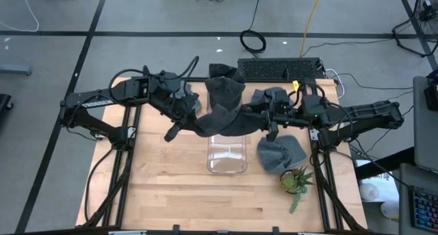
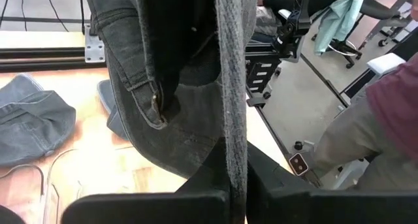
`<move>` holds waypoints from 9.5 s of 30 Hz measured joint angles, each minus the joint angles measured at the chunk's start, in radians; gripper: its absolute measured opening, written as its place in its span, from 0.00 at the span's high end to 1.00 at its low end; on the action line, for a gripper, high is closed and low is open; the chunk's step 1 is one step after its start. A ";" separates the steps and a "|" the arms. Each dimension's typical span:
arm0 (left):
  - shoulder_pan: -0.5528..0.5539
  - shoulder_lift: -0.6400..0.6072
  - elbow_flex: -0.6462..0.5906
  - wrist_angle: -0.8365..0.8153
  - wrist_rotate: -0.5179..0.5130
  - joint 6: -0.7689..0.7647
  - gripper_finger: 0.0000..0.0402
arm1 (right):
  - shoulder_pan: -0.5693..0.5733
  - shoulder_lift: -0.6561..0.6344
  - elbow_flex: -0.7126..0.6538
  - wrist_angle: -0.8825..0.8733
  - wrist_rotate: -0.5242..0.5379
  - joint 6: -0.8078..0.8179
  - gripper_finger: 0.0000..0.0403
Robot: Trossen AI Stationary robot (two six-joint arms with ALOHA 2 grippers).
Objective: Pick & Place hat
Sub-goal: Put the black cap into the top transparent bin, then put the top left blue cap into the bottom transparent bin
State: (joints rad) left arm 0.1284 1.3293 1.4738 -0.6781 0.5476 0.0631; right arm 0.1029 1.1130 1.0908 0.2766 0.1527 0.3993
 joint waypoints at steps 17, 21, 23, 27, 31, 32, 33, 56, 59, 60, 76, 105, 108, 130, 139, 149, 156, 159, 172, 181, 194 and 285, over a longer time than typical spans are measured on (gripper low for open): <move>0.002 -0.002 0.001 -0.024 0.000 -0.023 0.95 | -0.006 -0.024 0.000 -0.021 -0.110 0.001 0.94; 0.023 -0.009 0.002 -0.104 -0.004 -0.092 0.83 | -0.006 -0.040 0.038 -0.113 -0.106 -0.031 0.94; 0.037 -0.018 0.002 -0.158 -0.007 -0.126 0.77 | -0.006 -0.034 0.104 -0.242 -0.104 -0.058 0.94; 0.072 -0.032 0.001 -0.316 -0.008 -0.154 0.65 | -0.018 0.020 0.257 -0.470 -0.105 -0.133 0.94; 0.088 -0.055 0.002 -0.415 -0.009 -0.154 0.57 | -0.057 0.078 0.396 -0.632 -0.105 -0.187 0.94; 0.090 -0.058 0.002 -0.424 -0.008 -0.154 0.56 | -0.070 0.091 0.424 -0.651 -0.104 -0.201 0.94; 0.090 -0.063 0.002 -0.426 -0.006 -0.155 0.55 | -0.082 0.103 0.447 -0.675 -0.105 -0.214 0.94; 0.085 -0.218 0.002 -0.419 -0.016 -0.230 0.58 | -0.398 0.407 0.724 -0.952 -0.338 -0.573 0.94; 0.085 -0.220 0.002 -0.418 -0.016 -0.230 0.56 | -0.418 0.423 0.724 -0.966 -0.340 -0.632 0.94; 0.085 -0.220 0.002 -0.418 -0.016 -0.230 0.56 | -0.427 0.425 0.724 -0.961 -0.339 -0.645 0.94; 0.085 -0.219 0.002 -0.417 -0.051 -0.223 0.60 | -0.509 0.554 0.678 -0.887 -0.343 -0.754 0.94; 0.085 -0.219 0.001 -0.420 -0.051 -0.216 0.60 | -0.536 0.674 0.459 -0.767 -0.368 -0.675 0.94; 0.085 -0.219 0.001 -0.424 -0.050 -0.216 0.60 | -0.531 0.674 0.455 -0.746 -0.322 -0.642 0.90; 0.085 -0.219 0.001 -0.472 -0.049 -0.197 0.53 | -0.457 0.536 0.457 -0.678 -0.258 -0.561 0.40; 0.085 -0.219 0.001 -0.471 -0.051 -0.200 0.59 | -0.430 0.577 0.455 -0.769 -0.257 -0.671 0.81; 0.085 -0.219 0.001 -0.470 -0.051 -0.217 0.65 | -0.506 0.654 0.456 -0.759 -0.253 -0.700 0.99; 0.085 -0.219 0.001 -0.469 -0.051 -0.243 0.66 | -0.564 0.685 0.455 -0.695 -0.180 -0.700 1.00; 0.085 -0.219 0.001 -0.469 -0.051 -0.269 0.65 | -0.585 0.684 0.456 -0.694 -0.182 -0.683 1.00; 0.085 -0.219 0.001 -0.470 -0.051 -0.304 0.64 | -0.612 0.751 0.456 -0.733 -0.237 -0.610 1.00; 0.085 -0.219 0.001 -0.471 -0.051 -0.308 0.64 | -0.591 0.727 0.455 -0.727 -0.204 -0.597 1.00; 0.085 -0.219 0.001 -0.444 -0.052 -0.089 0.64 | -0.393 0.445 0.457 -0.746 0.017 -0.534 1.00; 0.022 0.034 -0.639 0.097 -1.098 -0.458 0.34 | -0.141 0.264 0.455 -0.671 0.213 -0.412 0.90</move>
State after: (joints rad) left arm 0.1501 1.3632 0.8344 -0.5813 -0.5503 -0.3948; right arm -0.0378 1.3773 1.5463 -0.3942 0.3654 -0.0129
